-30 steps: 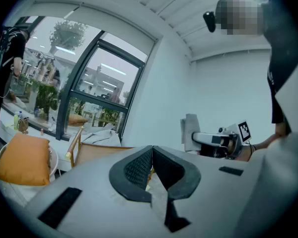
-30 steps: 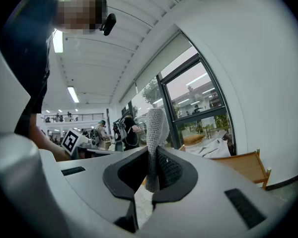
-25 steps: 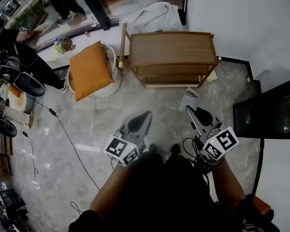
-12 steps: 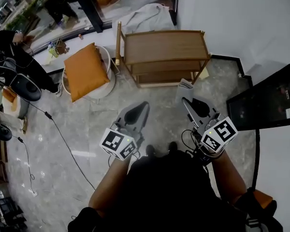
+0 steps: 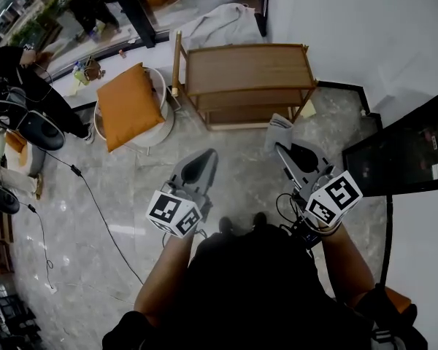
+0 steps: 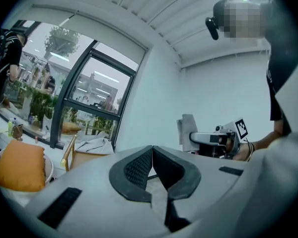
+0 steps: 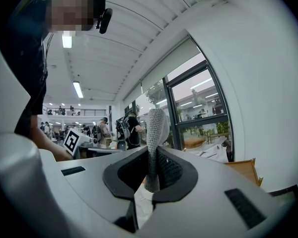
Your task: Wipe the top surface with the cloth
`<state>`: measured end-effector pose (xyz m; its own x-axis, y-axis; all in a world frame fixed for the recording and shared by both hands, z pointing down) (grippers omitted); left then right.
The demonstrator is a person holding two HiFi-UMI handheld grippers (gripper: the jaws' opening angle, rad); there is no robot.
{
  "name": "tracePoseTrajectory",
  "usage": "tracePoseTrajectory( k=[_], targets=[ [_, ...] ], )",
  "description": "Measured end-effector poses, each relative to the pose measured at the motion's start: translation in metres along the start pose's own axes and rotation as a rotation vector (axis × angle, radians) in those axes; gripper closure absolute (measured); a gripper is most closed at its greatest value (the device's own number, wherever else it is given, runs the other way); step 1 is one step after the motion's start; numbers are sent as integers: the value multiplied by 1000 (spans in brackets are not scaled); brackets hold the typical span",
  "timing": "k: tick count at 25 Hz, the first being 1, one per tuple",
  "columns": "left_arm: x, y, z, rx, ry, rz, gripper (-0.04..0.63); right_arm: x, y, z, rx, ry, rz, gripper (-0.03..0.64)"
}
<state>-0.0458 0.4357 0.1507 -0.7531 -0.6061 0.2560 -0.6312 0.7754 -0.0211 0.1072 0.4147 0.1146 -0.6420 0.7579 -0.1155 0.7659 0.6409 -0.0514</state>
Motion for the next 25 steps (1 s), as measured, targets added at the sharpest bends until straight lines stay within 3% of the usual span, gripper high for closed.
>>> tracePoseTrajectory(
  k=[12, 18, 25],
  targets=[
    [6, -36, -10, 73, -15, 18, 583, -54, -16, -11, 30, -14, 20, 580],
    [56, -69, -9, 64, 4, -6, 583, -100, -65, -4, 47, 38, -4, 580],
    [154, -108, 17, 39, 4, -19, 583, -153, -149, 26, 43, 66, -64, 580]
  ],
)
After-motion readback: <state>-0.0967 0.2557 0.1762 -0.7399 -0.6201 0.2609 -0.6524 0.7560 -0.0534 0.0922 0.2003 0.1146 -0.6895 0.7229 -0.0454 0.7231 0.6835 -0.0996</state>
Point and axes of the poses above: the fingertips, and each gripper's own axes: y backward along the fingers, x to its left, z out of its top, the point moved 1 cm from there along y, backward along the fingers, and after that the axes turned 5 degrees about -z, right-handed, at the moved point
